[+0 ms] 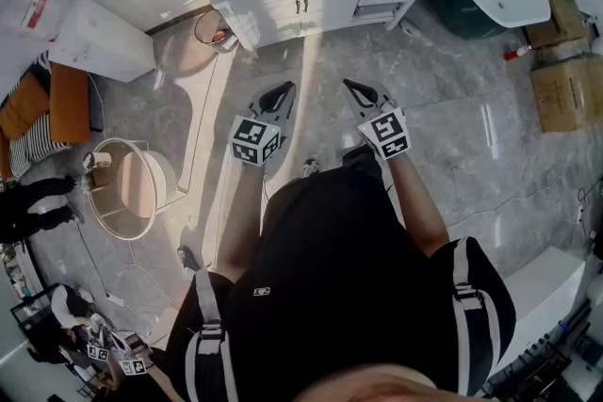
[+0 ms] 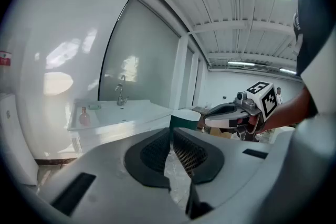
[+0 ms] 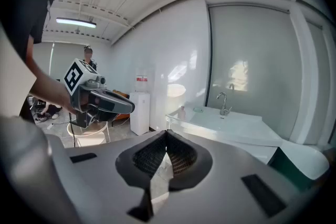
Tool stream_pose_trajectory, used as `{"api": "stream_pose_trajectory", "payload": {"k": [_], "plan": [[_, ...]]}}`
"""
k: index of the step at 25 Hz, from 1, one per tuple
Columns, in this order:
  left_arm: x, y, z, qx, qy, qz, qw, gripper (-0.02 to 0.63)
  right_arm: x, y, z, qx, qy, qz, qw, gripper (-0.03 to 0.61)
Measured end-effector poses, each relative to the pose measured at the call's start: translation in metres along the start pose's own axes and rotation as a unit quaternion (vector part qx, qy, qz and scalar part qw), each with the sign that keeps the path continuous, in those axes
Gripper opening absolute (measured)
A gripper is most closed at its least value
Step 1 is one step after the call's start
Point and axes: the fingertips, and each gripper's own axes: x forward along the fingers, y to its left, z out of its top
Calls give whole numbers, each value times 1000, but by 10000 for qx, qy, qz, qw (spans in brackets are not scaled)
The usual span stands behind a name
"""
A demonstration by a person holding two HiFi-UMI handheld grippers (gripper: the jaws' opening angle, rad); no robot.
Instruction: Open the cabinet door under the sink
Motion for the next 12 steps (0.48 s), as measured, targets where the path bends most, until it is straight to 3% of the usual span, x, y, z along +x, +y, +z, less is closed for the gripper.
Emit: {"api": "stream_pose_trajectory", "payload": {"k": [12], "plan": [[-9,7,-1,-23,-41,-98,9999,29,8,13,13,47,-254,-119,9996,60]]}}
